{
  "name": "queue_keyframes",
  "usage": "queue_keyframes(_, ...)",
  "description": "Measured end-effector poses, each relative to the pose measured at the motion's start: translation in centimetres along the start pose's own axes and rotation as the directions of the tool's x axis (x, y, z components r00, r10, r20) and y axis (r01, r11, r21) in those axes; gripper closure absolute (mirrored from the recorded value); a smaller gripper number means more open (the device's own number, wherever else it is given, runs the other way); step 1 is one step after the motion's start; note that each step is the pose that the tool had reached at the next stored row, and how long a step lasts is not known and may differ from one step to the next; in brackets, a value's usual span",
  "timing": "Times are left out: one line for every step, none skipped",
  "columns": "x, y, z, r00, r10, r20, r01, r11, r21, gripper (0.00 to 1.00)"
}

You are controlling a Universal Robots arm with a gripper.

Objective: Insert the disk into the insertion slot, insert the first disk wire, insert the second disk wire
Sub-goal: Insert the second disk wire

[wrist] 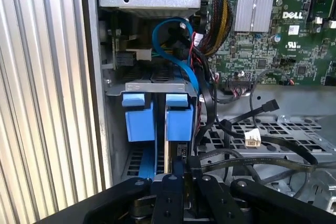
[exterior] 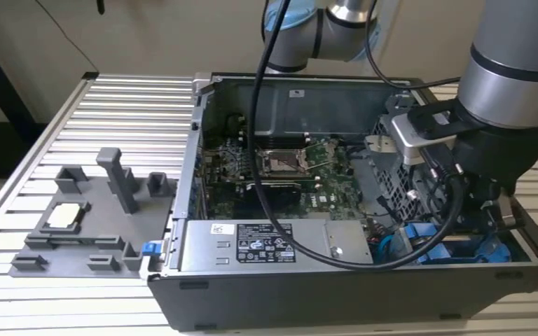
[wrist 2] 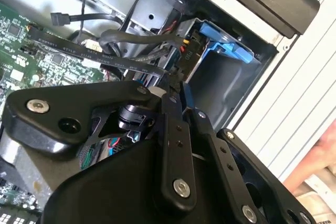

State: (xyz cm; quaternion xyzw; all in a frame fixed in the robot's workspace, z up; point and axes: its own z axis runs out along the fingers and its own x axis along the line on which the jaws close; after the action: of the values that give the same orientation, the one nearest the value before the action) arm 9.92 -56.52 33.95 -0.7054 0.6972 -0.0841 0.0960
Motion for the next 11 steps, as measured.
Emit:
queue_keyframes(0.00, 0.04, 0.06, 1.0000, 0.000, -0.0001, 0.000, 1.0000, 0.0024, 0.84)
queue_keyframes(0.00, 0.08, 0.11, 1.0000, 0.000, -0.0001, 0.000, 1.0000, 0.0038, 0.84)
queue_keyframes(0.00, 0.13, 0.16, 1.0000, 0.000, -0.0001, 0.000, 1.0000, 0.0048, 0.84)
queue_keyframes(0.00, 0.18, 0.20, 1.0000, 0.000, 0.0000, 0.000, 1.0000, 0.0056, 0.84)
queue_keyframes(0.00, 0.23, 0.24, 1.0000, 0.000, -0.0002, 0.000, 1.0000, 0.0067, 0.84)
queue_keyframes(0.00, 0.29, 0.29, 1.0000, 0.000, -0.0004, 0.000, 1.0000, 0.0076, 0.84)
queue_keyframes(0.00, 0.34, 0.34, 1.0000, 0.000, -0.0006, 0.000, 1.0000, 0.0087, 0.84)
queue_keyframes(0.00, 0.37, 0.39, 1.0000, 0.000, -0.0006, 0.000, 1.0000, 0.0097, 0.84)
queue_keyframes(0.00, 0.40, 0.49, 1.0000, 0.000, 0.0006, 0.000, 0.9999, 0.0109, 0.84)
queue_keyframes(0.00, 0.44, 0.56, 1.0000, 0.000, 0.0010, 0.000, 0.9999, 0.0117, 0.84)
queue_keyframes(0.01, 0.45, 0.56, 1.0000, 0.000, 0.0001, 0.000, 0.9999, 0.0119, 0.84)
